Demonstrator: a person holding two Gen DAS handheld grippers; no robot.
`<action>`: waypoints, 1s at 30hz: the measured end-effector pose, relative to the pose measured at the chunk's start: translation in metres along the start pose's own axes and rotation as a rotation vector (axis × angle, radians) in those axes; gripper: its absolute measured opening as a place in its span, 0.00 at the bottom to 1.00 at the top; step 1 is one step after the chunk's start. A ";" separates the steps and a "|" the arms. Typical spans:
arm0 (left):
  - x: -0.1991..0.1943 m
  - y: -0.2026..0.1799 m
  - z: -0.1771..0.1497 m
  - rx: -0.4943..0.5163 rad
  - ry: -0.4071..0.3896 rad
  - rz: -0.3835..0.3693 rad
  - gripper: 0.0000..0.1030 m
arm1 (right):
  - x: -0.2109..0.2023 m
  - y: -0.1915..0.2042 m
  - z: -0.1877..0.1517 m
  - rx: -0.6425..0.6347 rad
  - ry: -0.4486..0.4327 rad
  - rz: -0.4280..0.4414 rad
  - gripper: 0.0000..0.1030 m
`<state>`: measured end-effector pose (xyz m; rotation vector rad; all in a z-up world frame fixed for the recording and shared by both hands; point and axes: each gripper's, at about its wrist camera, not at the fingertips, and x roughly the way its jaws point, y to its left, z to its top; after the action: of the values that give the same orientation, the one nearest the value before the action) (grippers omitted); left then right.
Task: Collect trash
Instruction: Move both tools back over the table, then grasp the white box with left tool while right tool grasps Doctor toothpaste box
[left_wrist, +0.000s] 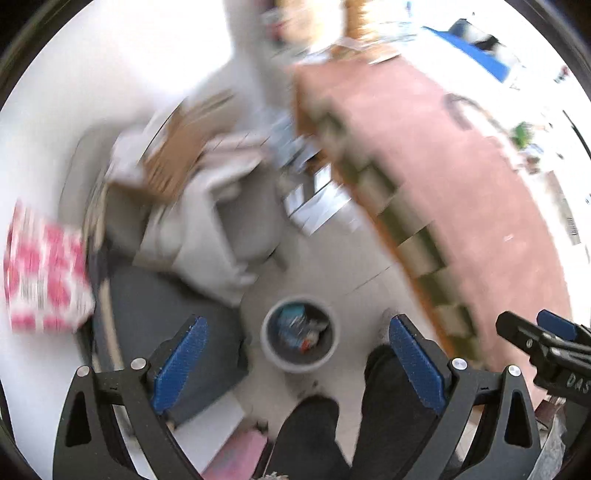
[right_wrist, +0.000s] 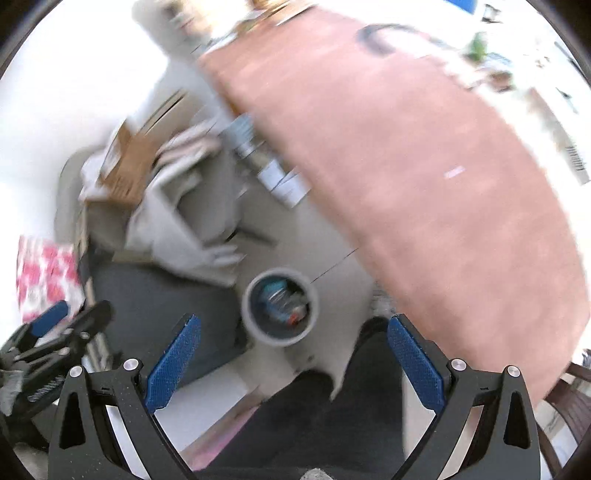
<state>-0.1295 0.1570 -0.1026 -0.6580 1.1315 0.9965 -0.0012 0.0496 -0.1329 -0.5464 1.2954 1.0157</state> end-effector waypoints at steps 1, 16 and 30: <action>-0.006 -0.019 0.015 0.028 -0.022 -0.003 0.97 | -0.013 -0.028 0.016 0.031 -0.023 -0.028 0.99; 0.046 -0.387 0.248 0.328 -0.005 -0.166 0.97 | -0.033 -0.400 0.212 0.245 0.041 -0.393 0.99; 0.138 -0.512 0.321 0.328 0.218 -0.207 0.97 | 0.024 -0.512 0.274 0.465 0.101 -0.183 0.70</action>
<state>0.4814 0.2491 -0.1551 -0.6115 1.3515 0.5557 0.5768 0.0330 -0.1922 -0.3519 1.4835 0.5149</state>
